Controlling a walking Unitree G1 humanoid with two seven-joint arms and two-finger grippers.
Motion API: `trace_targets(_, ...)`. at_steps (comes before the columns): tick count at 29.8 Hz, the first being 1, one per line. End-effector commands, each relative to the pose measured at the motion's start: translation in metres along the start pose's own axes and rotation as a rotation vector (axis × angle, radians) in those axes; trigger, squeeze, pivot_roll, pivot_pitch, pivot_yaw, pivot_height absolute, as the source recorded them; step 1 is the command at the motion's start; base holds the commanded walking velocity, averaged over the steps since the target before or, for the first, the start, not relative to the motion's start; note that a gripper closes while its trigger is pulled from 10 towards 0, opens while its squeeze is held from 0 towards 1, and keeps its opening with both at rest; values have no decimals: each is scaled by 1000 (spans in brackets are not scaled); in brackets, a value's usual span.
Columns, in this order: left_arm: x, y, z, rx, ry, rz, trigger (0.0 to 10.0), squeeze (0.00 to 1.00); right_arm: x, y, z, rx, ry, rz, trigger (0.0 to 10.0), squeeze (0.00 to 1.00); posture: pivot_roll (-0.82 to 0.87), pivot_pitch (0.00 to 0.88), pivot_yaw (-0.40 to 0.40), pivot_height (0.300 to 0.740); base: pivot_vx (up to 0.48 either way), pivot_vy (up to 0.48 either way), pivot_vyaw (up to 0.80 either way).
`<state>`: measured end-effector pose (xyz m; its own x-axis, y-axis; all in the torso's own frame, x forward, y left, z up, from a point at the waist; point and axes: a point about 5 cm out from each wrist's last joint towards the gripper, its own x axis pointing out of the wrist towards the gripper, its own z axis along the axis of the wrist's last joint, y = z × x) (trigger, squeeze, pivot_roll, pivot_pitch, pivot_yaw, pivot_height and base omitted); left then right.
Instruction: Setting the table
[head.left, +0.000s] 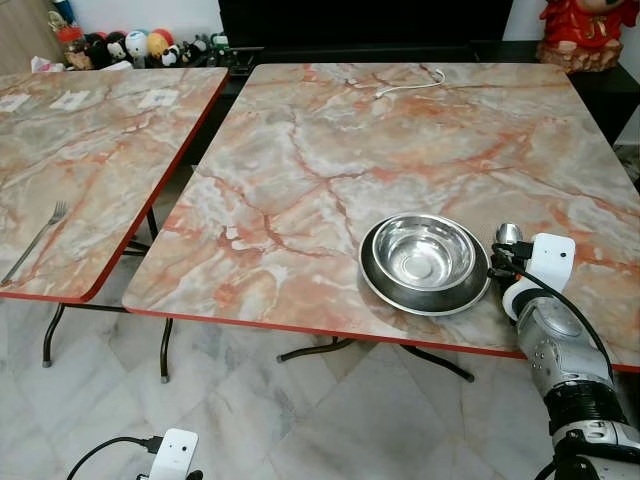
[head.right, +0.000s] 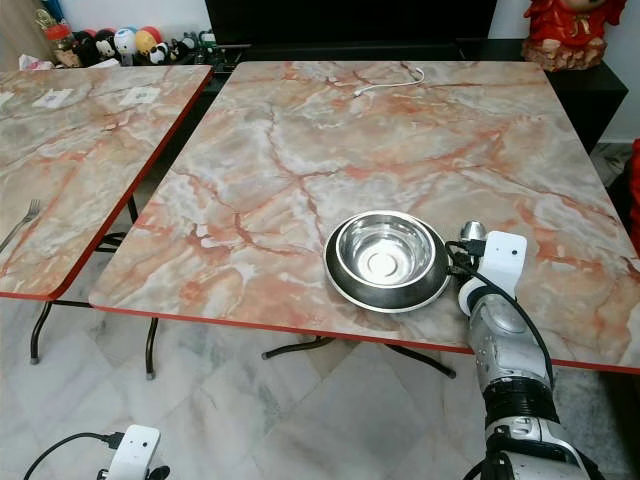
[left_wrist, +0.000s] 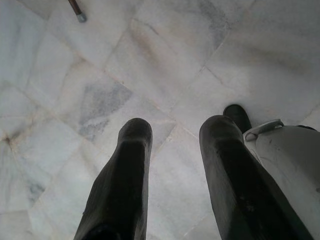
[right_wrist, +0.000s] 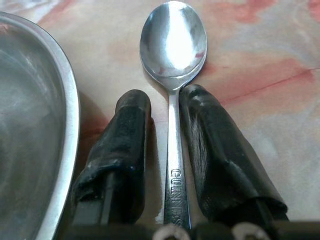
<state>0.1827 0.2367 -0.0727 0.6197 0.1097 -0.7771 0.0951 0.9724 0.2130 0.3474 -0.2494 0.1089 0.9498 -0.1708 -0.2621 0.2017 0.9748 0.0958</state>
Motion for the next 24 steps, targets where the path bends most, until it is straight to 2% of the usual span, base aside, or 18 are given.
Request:
trace_targets(1, -2, 5, -7, -1, 25, 6, 10000, 0, 0, 3, 8, 24, -39, 11, 10000, 0, -81, 109, 94, 740, 0, 0, 0)
trace_targets(10, -2, 5, -7, -2, 25, 6, 10000, 0, 0, 7, 17, 55, -104, 31, 10000, 0, -81, 109, 94, 740, 0, 0, 0)
trace_targets(13, -2, 4, -6, -5, 23, 6, 10000, 0, -2, 8, 28, 62, -191, 41, 10000, 0, -82, 109, 93, 740, 0, 0, 0)
trace_targets(14, -2, 4, -6, -5, 21, 6, 10000, 0, -4, 9, 35, 54, -250, 48, 10000, 0, -82, 109, 93, 740, 0, 0, 0)
trace_targets(16, -2, 4, -6, -6, 19, 7, 10000, 0, -6, 10, 42, 18, -300, 45, 10000, 0, -82, 110, 93, 740, 0, 0, 0)
trace_targets(19, -2, 4, -7, -9, 15, 10, 10000, 0, -16, 12, 58, -7, -449, 4, 10000, 0, -85, 108, 93, 740, 0, 0, 0)
trace_targets(24, -2, 4, -8, -11, 13, 13, 10000, 0, -25, 13, 64, -17, -532, 6, 10000, 0, -88, 106, 88, 740, 0, 0, 0)
